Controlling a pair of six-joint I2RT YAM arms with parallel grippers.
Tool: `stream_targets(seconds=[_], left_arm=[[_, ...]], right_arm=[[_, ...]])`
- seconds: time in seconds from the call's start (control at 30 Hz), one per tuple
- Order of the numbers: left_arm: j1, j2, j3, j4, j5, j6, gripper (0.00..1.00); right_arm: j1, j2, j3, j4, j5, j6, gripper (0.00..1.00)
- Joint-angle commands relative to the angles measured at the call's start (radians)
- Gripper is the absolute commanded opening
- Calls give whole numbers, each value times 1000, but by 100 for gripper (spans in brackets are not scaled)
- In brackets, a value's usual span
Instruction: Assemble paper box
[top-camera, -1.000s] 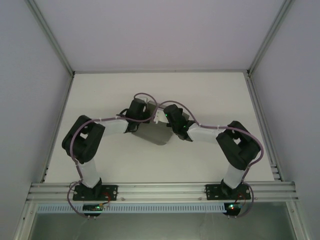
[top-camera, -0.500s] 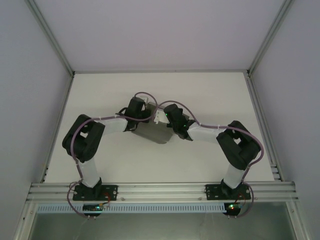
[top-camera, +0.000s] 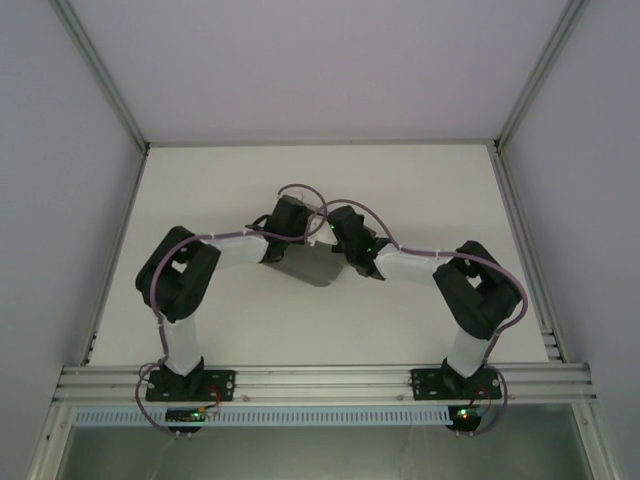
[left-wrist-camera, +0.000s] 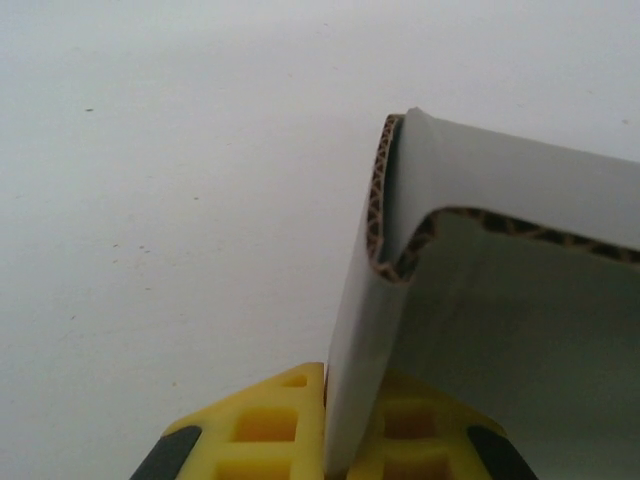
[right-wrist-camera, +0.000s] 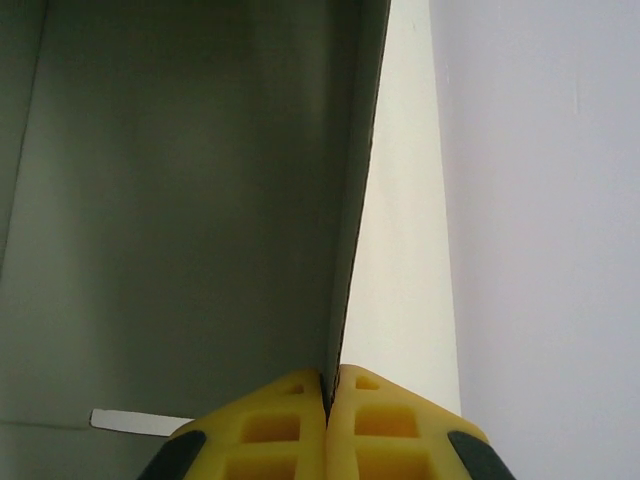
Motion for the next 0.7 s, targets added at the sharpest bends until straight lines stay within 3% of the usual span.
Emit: stream_targets(seconds=[0.0,0.03,0.13,0.27,0.33,0.47,0.67], left_arm=[[70,55,13,-141,-410,-150,0],[68,49,4,-125,-388,-139,0],[71,-11,-73,24,-171,-70,0],[80,-113,-193,245,161,13,42],[82,-146,-218,288,255,9,50],[83,-191,-235,299,274,1,50],[82,-166,-220,287,242,26,35]], right_arm=[[6,-24,-33,-133,38,19,0],[6,-25,-33,-139,38,25,0],[5,-25,-38,-132,30,35,0],[0,-21,-35,-106,26,42,0],[1,-19,-33,-94,29,42,0],[8,-18,-37,-76,65,41,0],[21,-25,-36,-56,76,43,0]])
